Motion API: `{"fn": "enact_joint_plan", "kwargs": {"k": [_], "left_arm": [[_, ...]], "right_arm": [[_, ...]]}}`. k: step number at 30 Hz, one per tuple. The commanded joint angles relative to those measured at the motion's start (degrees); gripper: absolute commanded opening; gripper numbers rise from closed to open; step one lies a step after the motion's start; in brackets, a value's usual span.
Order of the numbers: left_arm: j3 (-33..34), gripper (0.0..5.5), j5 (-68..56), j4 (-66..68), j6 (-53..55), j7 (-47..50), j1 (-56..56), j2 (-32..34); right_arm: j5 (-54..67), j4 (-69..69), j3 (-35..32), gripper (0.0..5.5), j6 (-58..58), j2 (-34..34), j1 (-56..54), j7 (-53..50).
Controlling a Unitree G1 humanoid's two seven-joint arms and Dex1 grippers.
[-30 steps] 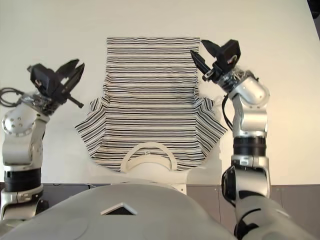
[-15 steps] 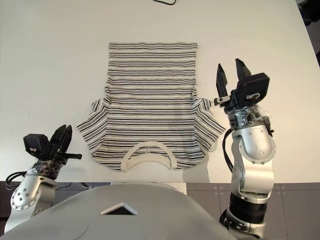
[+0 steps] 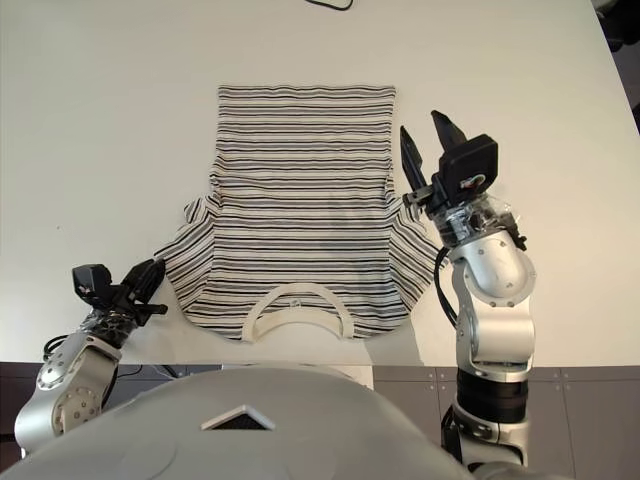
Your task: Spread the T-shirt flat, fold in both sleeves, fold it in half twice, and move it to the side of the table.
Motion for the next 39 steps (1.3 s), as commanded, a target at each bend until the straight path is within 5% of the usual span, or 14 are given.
{"fn": "enact_joint_plan", "kwargs": {"k": [1,9,26,39], "left_arm": [[0.1,1.17,-1.0,2.6,2.2,0.8,-2.4,0.1],[2.6,0.14,-4.4,1.9,3.6,-0.1,-3.3,1.0],[7.9,0.12,-10.7,-3.4,6.0,-0.1,-4.6,3.7],[-10.5,0.12,-1.3,-15.8,6.0,-7.9,-9.8,16.7]], "right_arm": [[-0.7,0.9,1.3,1.92,-0.5,-0.2,-1.1,0.3],[-2.0,1.2,3.1,1.92,-0.6,0.8,-0.6,-0.8],[-3.6,1.0,4.3,1.92,-1.4,2.5,0.5,-3.4],[-4.1,2.5,6.5,1.92,-1.5,4.8,0.1,-4.9]]}}
